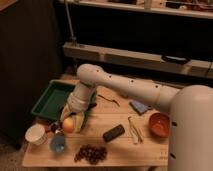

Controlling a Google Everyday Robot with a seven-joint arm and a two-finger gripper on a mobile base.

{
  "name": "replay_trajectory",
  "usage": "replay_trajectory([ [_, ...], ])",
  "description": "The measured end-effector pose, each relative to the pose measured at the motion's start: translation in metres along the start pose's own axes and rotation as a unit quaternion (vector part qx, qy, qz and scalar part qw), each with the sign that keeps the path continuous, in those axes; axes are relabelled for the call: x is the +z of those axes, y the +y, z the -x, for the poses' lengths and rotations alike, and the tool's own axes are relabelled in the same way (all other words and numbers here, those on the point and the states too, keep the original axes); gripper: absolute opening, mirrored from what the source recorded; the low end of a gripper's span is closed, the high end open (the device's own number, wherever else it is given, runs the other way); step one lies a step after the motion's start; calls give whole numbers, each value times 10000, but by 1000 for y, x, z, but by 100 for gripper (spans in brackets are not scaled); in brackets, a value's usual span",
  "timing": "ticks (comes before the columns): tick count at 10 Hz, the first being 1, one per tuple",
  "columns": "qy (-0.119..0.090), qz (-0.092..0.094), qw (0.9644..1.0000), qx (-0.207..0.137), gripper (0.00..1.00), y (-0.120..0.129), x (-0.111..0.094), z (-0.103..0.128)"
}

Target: Place apple in plastic cup

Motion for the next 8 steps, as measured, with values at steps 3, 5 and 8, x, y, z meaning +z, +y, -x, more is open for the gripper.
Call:
replay_trajectory([
  [3,-359,-42,9989,-297,0,-3,-4,6],
  [5,-1074,76,9912,-764,0,-18,3,26],
  [8,-1371,636,9810,-1218,0,-30,46,54],
])
